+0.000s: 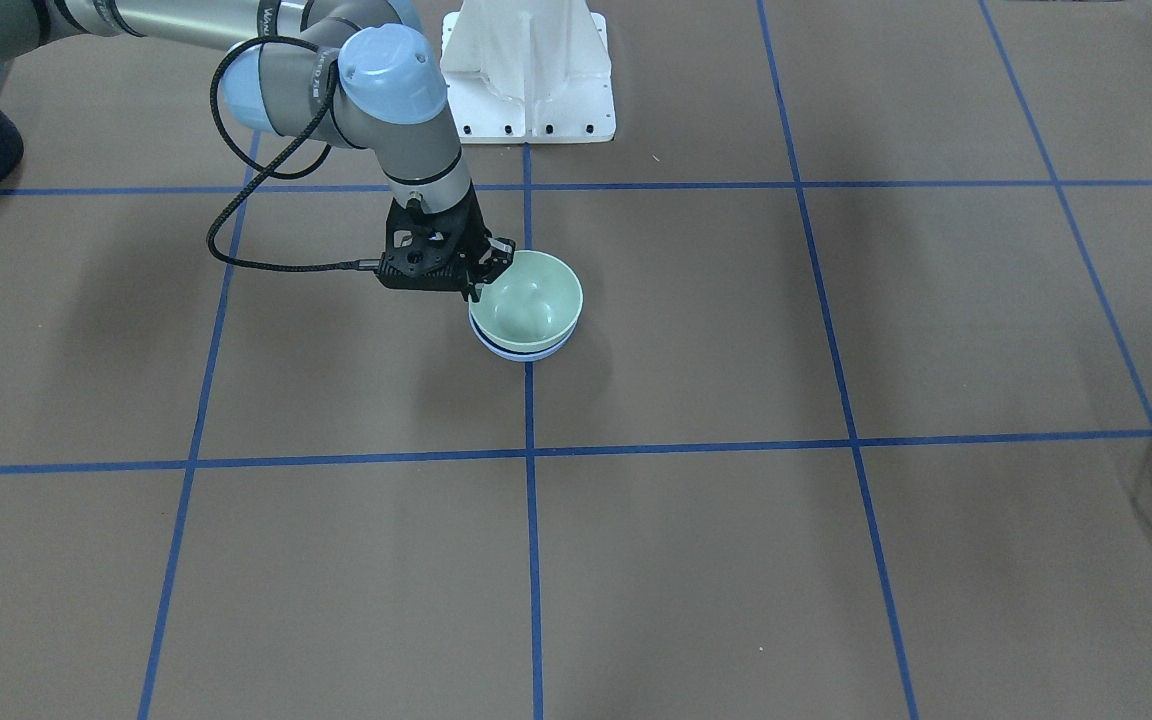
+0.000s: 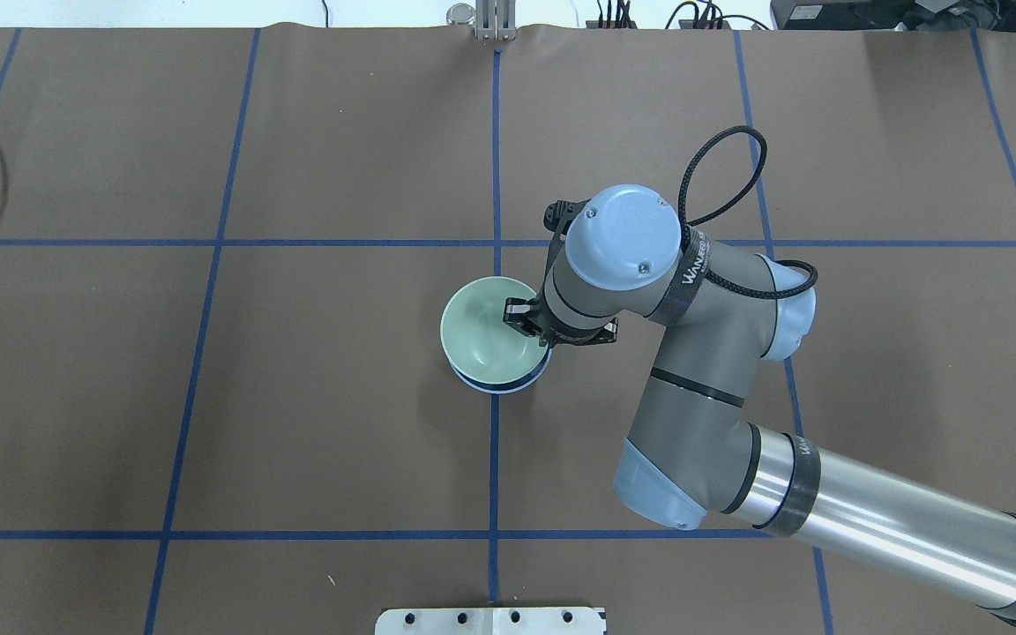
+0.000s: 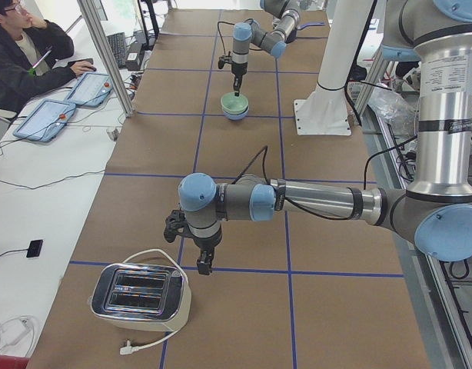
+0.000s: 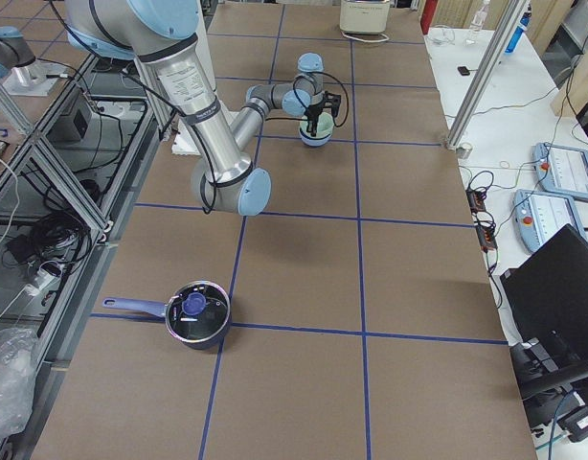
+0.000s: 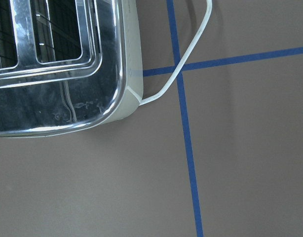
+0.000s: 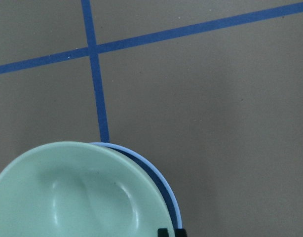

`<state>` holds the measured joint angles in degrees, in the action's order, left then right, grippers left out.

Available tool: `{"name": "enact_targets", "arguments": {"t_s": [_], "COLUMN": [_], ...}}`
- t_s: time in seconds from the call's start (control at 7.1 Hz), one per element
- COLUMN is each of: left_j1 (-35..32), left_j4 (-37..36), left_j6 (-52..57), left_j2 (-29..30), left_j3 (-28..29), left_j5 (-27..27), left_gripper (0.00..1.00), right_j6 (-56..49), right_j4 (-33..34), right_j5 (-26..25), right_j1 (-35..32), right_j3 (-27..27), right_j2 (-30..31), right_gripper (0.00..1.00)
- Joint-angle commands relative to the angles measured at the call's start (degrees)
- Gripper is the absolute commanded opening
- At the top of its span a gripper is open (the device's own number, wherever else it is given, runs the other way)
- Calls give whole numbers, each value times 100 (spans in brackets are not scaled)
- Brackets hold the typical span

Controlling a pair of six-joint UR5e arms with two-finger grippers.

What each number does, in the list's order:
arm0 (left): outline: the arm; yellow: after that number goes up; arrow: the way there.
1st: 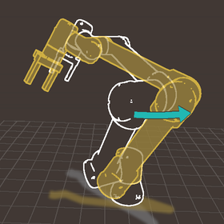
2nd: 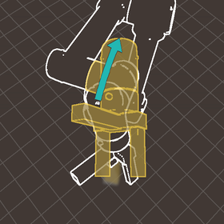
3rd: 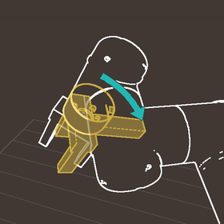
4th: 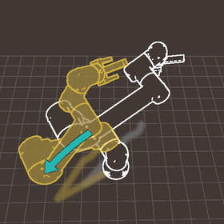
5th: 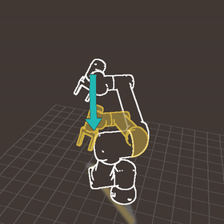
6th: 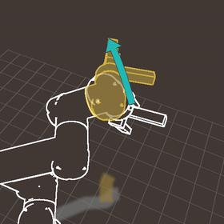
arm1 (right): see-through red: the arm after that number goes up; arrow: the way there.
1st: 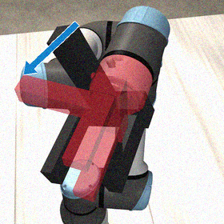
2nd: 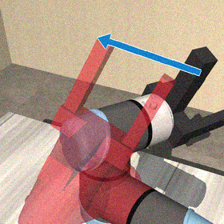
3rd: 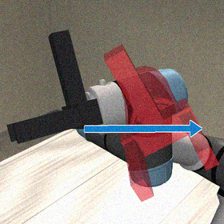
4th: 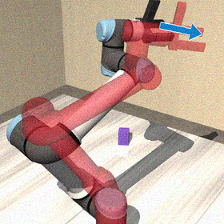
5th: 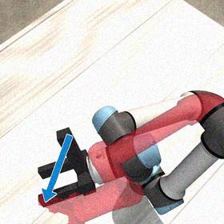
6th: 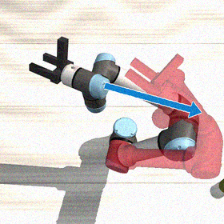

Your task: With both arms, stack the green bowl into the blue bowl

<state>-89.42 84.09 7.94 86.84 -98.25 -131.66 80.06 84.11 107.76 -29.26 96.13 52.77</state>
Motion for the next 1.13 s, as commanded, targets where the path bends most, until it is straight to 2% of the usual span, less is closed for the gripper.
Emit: {"name": "enact_targets", "arguments": {"t_s": [0.0, 0.28, 0.42, 0.56, 0.7, 0.99], "left_j1": [3, 3, 3, 3, 3, 3], "left_j4": [-7, -7, -7, -7, -7, -7], "left_j6": [-3, -3, -3, -3, -3, -3], "left_j2": [0, 0, 9, 0, 9, 0], "left_j3": [8, 34, 34, 25, 25, 34], "left_j5": [0, 0, 0, 0, 0, 0], "left_gripper": [99, 99, 99, 99, 99, 99], "right_j6": [18, 27, -51, -78, -78, -366], "right_j4": [-220, -211, -220, -220, -220, -194], "right_j5": [8, 8, 17, 0, -1, 261], "right_j1": [17, 52, 52, 52, 52, -288], "right_j3": [-173, -165, -156, -147, -130, -34], "right_j2": [-4, 31, 49, 58, 32, 5], "right_gripper": [0, 0, 21, 81, 100, 100]}}
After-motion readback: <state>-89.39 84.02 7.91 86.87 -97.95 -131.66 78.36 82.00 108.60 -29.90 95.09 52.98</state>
